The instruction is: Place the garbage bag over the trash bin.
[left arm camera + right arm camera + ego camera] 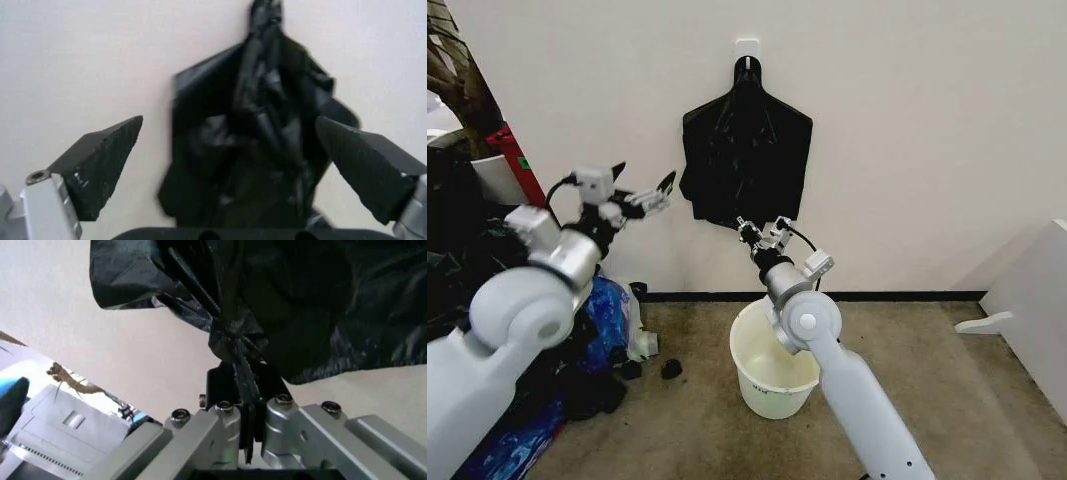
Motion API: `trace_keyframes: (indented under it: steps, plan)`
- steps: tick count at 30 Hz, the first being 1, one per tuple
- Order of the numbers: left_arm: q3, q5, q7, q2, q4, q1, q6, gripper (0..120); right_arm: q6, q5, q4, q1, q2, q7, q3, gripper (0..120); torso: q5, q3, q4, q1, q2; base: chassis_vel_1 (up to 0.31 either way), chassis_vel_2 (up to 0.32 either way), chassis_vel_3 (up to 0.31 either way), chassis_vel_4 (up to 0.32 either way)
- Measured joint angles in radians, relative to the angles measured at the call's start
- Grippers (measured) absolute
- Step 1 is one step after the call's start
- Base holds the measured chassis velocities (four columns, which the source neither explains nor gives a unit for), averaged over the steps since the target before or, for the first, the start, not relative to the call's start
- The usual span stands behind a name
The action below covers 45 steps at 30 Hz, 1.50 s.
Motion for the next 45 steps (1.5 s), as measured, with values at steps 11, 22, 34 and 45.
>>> trace_keyframes:
  steps: [11, 22, 34, 45]
  plan:
    - [0.343, 0.016, -0.109, -0.191, 0.174, -0.393, 0.1, 100, 0.001, -0.001, 0.033, -0.017, -0.013, 0.003, 0.027, 0, -0.0001, 0.0, -0.0006, 0.0, 0.0, 0.0, 0.0, 0.0, 0.0]
    - [0.432, 0.05, -0.239, -0.23, 0.213, -0.479, 0.237, 100, 0.001, -0.004, 0.04, -0.029, -0.016, 0.003, 0.04, 0, -0.0001, 0.0, -0.0001, 0.0, 0.0, 0.0, 0.0, 0.0, 0.0]
    - [0.495, 0.048, -0.277, -0.254, 0.26, -0.524, 0.275, 80, 0.0, -0.004, 0.046, -0.034, -0.013, -0.001, 0.043, 0, -0.0002, 0.0, -0.0002, 0.0, 0.0, 0.0, 0.0, 0.0, 0.0]
    - [0.517, 0.045, -0.302, -0.269, 0.279, -0.542, 0.293, 39, -0.003, -0.008, 0.054, -0.041, -0.014, -0.012, 0.045, 0, -0.0001, 0.0, -0.0002, 0.0, 0.0, 0.0, 0.0, 0.0, 0.0]
